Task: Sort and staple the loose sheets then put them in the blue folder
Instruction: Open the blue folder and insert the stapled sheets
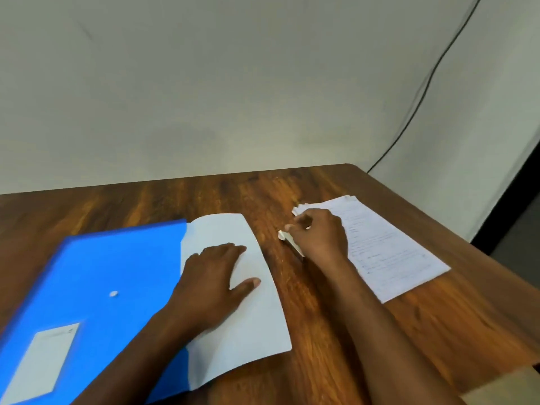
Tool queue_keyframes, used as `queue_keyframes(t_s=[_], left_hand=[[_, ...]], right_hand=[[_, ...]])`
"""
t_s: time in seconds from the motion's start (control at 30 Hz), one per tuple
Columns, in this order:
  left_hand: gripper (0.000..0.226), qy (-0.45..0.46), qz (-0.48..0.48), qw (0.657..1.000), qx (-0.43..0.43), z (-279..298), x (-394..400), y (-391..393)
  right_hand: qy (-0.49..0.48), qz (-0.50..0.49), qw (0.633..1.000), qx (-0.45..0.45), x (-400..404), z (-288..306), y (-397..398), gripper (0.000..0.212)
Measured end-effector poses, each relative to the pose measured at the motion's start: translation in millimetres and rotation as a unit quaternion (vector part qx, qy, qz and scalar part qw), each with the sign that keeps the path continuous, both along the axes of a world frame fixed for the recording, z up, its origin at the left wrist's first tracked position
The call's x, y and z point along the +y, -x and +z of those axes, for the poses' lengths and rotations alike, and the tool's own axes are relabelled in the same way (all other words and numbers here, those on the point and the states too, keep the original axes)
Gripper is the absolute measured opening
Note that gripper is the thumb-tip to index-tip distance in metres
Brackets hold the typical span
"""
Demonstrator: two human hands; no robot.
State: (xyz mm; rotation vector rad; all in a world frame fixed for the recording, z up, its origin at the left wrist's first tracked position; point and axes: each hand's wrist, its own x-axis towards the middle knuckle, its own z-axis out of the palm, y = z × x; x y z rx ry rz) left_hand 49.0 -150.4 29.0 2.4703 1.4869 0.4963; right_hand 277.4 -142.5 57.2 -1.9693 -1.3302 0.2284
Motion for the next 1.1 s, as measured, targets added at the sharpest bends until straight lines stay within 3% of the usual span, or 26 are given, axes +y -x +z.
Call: queue_keyframes(t_s=[0.17, 0.37, 0.63, 0.93, 1.1], left_hand=[[0.069, -0.032, -0.054, 0.998, -0.029, 2, 1, -58], [0.057, -0.045, -0.110, 0.987, -0.107, -7, 7, -130], [0.077, -0.023, -0.053, 0.998, -0.006, -24, 10, -175], [0.078, -0.021, -0.056, 0.998, -0.003, -28, 6, -171], [0.078, 0.010, -0.045, 0.998, -0.038, -22, 3, -173]], right_hand=[[0.048, -0.136, 0.988, -0.060, 0, 7, -112, 0.046], [0.136, -0.142, 0.975, -0.106, 5, -17, -185, 0.083], [0.120, -0.144, 0.977, -0.099, 12, -32, -204, 0.062], [-0.008, -0.140, 0.989, -0.047, 13, -31, -205, 0.030], [-0.006, -0.158, 0.986, -0.051, 16, -33, -204, 0.024]])
